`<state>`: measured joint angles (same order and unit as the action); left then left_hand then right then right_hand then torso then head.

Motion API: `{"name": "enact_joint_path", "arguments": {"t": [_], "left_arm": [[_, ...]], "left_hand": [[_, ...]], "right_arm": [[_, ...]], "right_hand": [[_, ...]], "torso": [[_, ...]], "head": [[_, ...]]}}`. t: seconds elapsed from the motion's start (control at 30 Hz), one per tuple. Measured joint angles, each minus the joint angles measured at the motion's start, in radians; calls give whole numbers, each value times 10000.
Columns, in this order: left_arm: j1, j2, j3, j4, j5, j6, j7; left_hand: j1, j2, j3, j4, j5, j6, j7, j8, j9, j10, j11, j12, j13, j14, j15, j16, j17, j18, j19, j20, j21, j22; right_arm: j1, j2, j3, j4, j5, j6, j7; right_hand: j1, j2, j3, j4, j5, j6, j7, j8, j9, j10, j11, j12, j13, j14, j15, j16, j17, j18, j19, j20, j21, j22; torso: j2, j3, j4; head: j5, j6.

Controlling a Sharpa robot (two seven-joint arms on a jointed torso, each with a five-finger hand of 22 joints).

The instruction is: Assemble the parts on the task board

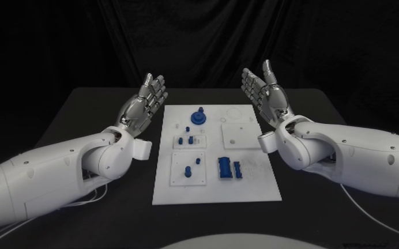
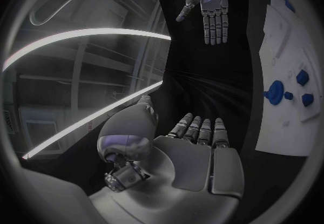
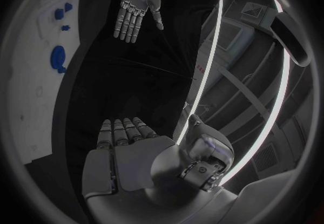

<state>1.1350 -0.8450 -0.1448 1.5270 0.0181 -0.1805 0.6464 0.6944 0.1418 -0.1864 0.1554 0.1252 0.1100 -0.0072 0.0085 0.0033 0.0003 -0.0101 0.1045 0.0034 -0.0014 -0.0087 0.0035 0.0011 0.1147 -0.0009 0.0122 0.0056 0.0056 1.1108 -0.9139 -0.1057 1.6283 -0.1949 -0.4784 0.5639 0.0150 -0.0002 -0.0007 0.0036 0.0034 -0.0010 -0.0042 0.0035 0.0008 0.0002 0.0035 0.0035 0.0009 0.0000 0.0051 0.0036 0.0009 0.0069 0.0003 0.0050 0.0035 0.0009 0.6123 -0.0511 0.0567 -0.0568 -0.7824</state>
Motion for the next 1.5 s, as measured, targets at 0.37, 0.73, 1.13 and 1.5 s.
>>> {"name": "enact_joint_path", "arguments": {"t": [0.37,0.73,1.13,1.5], "left_arm": [[-583,464,1061,290,-19,-3022,-621],[-836,634,1432,407,-32,-5238,-1151],[-837,635,1433,410,-36,-5731,-1324],[-837,635,1434,411,-39,-5830,-1358]], "left_hand": [[-2573,-636,661,-662,-775,-780,72,-38,-20,0,0,-814,-21,0,0,0,3,-704,36,-36,1,-40],[-4177,-1287,1461,-1406,-1137,-959,69,-38,-23,1,0,-949,-24,0,-1,0,5,-1017,0,-72,1,-40],[-5220,-1430,1751,-1525,-1187,-1028,71,-37,-21,-35,36,-988,-22,0,0,0,-2,-1014,0,-71,1,-39],[-6882,-1424,1816,-1568,-1187,-1027,71,-37,-19,-35,35,-986,-19,0,-1,1,-1,-1012,0,-71,1,-47]], "right_arm": [[-577,1324,1035,-555,1394,-2005,-191],[-589,1345,1046,-583,1842,-2596,-281],[-589,1345,1045,-583,1947,-2730,-304],[-589,1345,1045,-583,1977,-2760,-310]], "right_hand": [[-87,-10,-2,2,0,0,0,0,1,-1,0,1,1,0,1,0,1,1,1,1,0,1],[-87,-10,-3,3,0,-1,-1,1,4,-1,0,1,2,0,1,0,2,3,1,2,1,3],[-86,-9,-3,3,0,-1,-1,1,7,-1,1,3,2,0,1,1,3,4,1,2,1,4],[-86,-9,-3,3,1,-2,-2,1,8,-1,1,5,3,0,2,1,4,5,1,2,1,4]], "torso": [[-474,351,-395],[-662,498,-552],[-680,509,-565],[-681,511,-567]], "head": [[443,1462],[569,1820],[570,1825],[567,1825]]}}
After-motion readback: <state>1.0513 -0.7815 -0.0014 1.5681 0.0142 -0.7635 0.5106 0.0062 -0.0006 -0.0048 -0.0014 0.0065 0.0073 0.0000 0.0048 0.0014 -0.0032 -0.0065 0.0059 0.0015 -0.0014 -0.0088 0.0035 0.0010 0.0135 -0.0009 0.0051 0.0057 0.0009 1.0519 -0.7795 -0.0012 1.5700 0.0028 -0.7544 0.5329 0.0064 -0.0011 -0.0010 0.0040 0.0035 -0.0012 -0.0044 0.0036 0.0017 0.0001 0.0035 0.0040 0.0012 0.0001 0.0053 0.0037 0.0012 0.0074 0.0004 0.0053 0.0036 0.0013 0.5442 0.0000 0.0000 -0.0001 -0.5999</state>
